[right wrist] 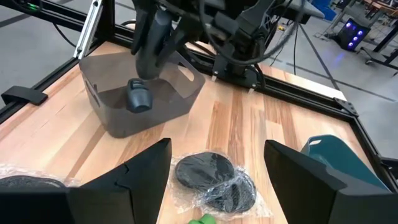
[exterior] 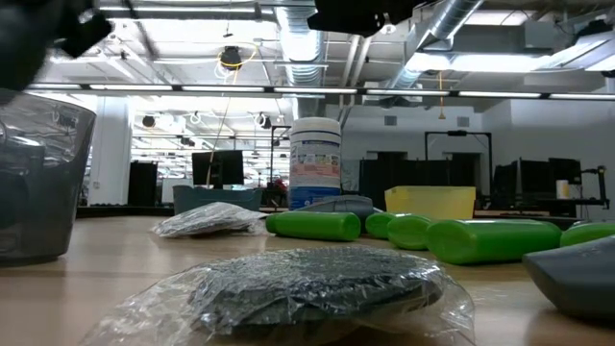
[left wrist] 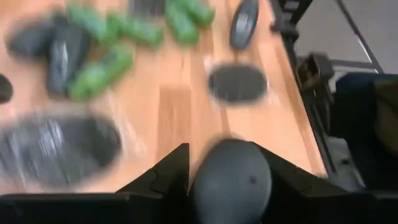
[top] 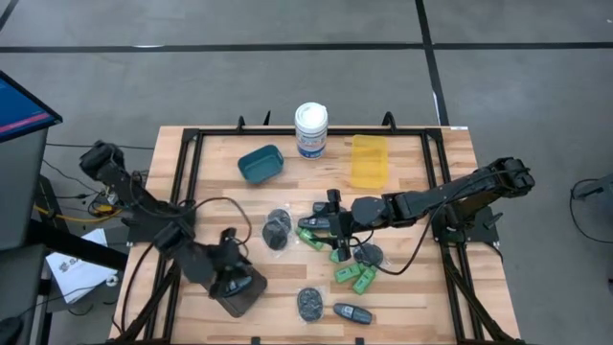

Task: Pick & Place Travel size toiletries
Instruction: Put the black deodorant into the black bin

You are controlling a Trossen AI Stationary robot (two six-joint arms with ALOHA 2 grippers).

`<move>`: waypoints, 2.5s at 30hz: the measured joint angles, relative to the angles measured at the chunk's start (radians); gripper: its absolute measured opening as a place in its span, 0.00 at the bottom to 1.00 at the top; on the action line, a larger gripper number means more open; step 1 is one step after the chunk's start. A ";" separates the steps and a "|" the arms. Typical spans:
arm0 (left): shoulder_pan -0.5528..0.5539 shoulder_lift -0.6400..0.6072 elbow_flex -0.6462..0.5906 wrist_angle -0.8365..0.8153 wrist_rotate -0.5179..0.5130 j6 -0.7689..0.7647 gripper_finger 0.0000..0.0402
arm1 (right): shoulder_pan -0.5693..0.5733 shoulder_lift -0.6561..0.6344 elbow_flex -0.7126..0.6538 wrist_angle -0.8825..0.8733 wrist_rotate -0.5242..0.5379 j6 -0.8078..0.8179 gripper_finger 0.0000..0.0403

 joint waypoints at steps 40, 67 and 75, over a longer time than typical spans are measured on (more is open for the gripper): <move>0.016 0.064 -0.061 -0.174 0.276 -0.433 0.78 | -0.214 0.233 0.002 -0.454 0.252 0.265 0.81; 0.016 -0.104 -0.061 -0.134 0.083 -0.358 0.78 | -0.333 0.345 0.002 -0.386 0.055 0.156 0.42; 0.016 -0.104 -0.061 -0.122 0.065 -0.353 0.78 | -0.334 0.342 0.005 -0.370 0.061 0.132 0.26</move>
